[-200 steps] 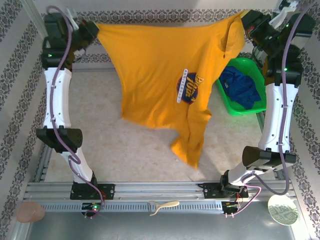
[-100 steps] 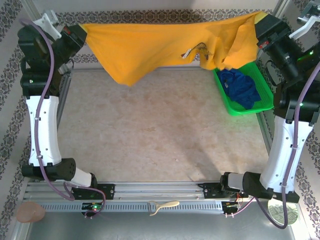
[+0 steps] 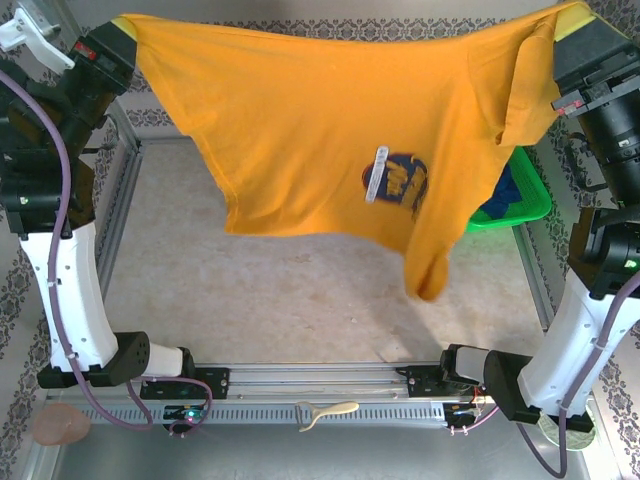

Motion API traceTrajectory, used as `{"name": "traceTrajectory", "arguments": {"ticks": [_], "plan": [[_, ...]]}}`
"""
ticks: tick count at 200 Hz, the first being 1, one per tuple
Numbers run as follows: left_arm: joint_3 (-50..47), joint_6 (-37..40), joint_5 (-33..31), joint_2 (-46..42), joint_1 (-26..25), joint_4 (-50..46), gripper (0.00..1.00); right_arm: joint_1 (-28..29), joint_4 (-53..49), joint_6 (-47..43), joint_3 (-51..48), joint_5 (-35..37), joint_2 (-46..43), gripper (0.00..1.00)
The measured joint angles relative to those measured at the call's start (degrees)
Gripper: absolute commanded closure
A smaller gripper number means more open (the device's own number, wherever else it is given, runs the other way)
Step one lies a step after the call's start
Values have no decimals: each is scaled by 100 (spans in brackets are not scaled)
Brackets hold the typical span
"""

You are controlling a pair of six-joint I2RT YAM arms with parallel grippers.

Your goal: Fold the inside-out t-shirt

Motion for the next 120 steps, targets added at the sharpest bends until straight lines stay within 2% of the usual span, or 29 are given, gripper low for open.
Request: {"name": "traceTrajectory", "arguments": {"ticks": [39,77,90,102,120], "plan": [[-221,122,94,608,0,22,100,282,210,-33,-562,-13,321,100],[-179,260,181,2074,0,-33,100,645,140,-308,-741,120,1563,100],[243,302,188,2723,0,-188,100,756,-9,-417,-568,208,2122,100],[1071,319,199,3445,4,-431,100,855,-205,-487,-111,271,2717,100],[2618,271,201,4481,17,-658,100,997,-675,-586,1290,341,3860,100]]}}
